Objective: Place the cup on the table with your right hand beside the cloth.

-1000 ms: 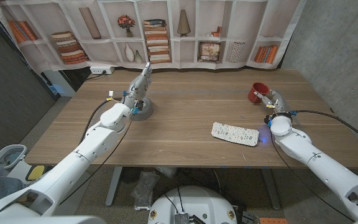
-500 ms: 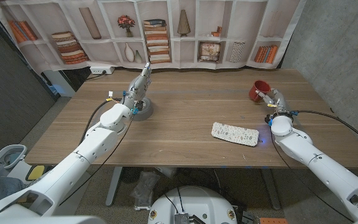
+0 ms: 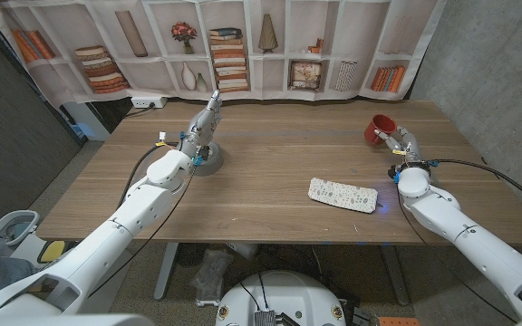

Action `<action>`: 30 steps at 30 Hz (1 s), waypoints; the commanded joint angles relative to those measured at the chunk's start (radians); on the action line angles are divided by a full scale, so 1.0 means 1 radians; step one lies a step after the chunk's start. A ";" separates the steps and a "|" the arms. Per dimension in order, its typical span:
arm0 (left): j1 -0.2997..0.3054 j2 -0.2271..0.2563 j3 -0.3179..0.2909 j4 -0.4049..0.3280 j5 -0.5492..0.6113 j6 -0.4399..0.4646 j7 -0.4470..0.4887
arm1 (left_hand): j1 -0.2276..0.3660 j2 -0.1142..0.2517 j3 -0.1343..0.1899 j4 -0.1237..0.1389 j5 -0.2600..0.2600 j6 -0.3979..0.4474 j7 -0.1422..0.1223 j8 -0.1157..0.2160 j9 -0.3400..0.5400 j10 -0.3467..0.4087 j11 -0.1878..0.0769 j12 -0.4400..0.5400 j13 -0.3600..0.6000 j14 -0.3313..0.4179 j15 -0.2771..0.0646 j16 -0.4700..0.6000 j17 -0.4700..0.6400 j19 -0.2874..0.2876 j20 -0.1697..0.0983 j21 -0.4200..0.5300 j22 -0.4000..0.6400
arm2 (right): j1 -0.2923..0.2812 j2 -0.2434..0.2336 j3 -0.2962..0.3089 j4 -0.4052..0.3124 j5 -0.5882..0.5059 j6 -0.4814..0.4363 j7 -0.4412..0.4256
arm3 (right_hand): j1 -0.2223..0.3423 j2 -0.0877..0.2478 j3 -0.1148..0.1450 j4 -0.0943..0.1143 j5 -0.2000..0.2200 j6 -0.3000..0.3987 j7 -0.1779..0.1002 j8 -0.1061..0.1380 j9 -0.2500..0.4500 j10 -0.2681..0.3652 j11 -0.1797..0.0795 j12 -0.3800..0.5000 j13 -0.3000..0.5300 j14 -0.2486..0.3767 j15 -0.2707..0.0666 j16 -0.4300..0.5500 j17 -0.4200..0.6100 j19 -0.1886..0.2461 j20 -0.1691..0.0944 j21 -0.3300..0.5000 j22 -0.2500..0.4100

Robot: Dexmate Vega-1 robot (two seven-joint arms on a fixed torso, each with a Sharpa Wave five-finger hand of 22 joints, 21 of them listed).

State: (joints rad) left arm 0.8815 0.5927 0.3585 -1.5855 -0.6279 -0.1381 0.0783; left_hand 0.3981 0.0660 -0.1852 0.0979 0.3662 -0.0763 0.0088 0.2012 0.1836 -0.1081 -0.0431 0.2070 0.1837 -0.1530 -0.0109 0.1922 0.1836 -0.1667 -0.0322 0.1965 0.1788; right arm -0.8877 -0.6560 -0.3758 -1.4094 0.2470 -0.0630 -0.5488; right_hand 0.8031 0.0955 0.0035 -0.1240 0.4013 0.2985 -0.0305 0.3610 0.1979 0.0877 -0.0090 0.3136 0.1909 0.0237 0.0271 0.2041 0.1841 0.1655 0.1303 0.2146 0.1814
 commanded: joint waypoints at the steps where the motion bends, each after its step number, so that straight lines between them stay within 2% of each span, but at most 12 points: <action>1: -0.003 0.001 0.001 0.001 0.000 0.002 -0.002 | 0.008 0.004 -0.007 0.000 -0.002 -0.001 0.002 -0.002 0.004 -0.002 0.002 -0.002 0.005 -0.001 -0.002 -0.002 0.002 -0.026 -0.027 0.008 0.005 | -0.011 -0.014 0.003 -0.028 0.002 -0.002 0.023 | 0.001 0.015 0.014 0.003 -0.004 0.122 -0.114 -0.002 0.003 0.009 -0.001 -0.001 0.000 0.008 0.001 -0.003 0.003 0.006 0.007 -0.004 0.002; 30: -0.001 -0.002 0.000 0.006 -0.001 -0.011 -0.007 | 0.010 0.006 -0.011 0.000 -0.002 -0.002 0.002 -0.003 0.004 -0.001 0.000 -0.002 0.005 0.000 -0.001 -0.002 0.002 -0.027 -0.029 0.007 0.005 | -0.050 -0.034 0.038 -0.095 0.007 0.009 0.022 | 0.004 0.027 0.018 0.006 -0.031 0.123 -0.115 -0.014 0.004 0.014 0.001 -0.006 0.000 0.018 0.006 -0.004 0.003 0.014 0.006 -0.004 0.002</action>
State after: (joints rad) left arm 0.8804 0.5924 0.3589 -1.5851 -0.6286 -0.1383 0.0743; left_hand 0.4021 0.0699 -0.1863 0.0991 0.3662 -0.0765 0.0088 0.2013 0.1835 -0.1081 -0.0431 0.2070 0.1836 -0.1531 -0.0109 0.1922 0.1835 -0.1667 -0.0322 0.1964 0.1788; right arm -0.9186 -0.6820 -0.3548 -1.4763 0.2511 -0.0602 -0.5199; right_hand 0.8070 0.1073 0.0117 -0.1238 0.3733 0.2984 -0.0306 0.3442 0.1980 0.0953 -0.0086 0.3136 0.1909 0.0360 0.0322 0.2041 0.1839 0.1689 0.1339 0.2147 0.1814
